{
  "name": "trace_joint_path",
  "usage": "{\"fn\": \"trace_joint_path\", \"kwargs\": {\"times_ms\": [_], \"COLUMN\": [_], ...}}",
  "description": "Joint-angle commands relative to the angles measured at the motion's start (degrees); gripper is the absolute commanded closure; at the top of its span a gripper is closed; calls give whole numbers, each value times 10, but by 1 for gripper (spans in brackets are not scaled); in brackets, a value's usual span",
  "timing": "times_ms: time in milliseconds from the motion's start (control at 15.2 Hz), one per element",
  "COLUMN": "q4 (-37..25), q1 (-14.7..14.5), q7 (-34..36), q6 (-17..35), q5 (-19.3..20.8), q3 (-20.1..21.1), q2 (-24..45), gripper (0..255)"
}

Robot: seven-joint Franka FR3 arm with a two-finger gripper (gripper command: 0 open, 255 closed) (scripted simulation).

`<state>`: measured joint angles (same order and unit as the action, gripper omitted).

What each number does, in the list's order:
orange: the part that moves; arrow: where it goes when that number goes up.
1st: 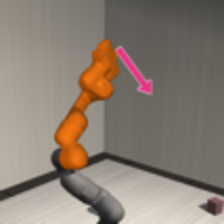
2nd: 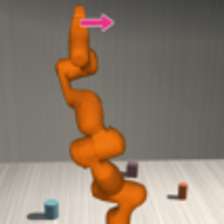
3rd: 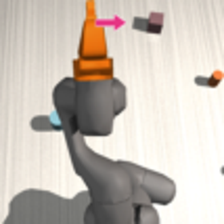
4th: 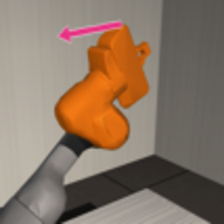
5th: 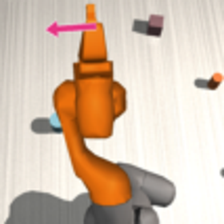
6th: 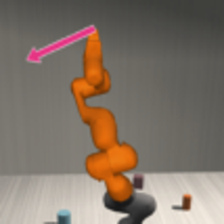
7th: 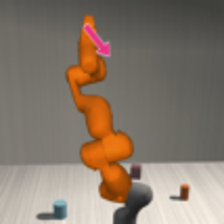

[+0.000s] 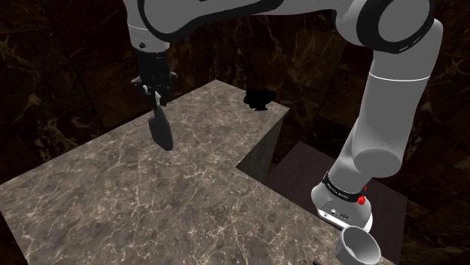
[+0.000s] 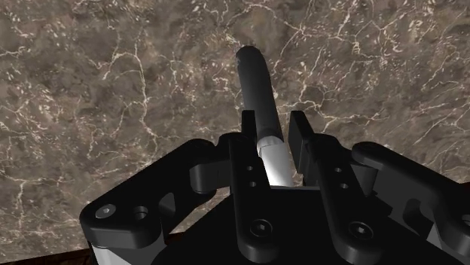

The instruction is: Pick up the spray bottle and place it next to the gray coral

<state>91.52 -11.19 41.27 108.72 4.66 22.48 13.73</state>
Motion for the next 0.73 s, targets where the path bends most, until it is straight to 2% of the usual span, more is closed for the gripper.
{"fn": "trace_joint_path", "kwargs": {"times_ms": [0, 660], "q4": [-11, -96], "q1": [-1, -6], "q7": [0, 1], "q6": [-14, -93], "q5": [-1, 1], "q3": [1, 3], "q2": [-3, 3], "gripper": [255, 255]}}
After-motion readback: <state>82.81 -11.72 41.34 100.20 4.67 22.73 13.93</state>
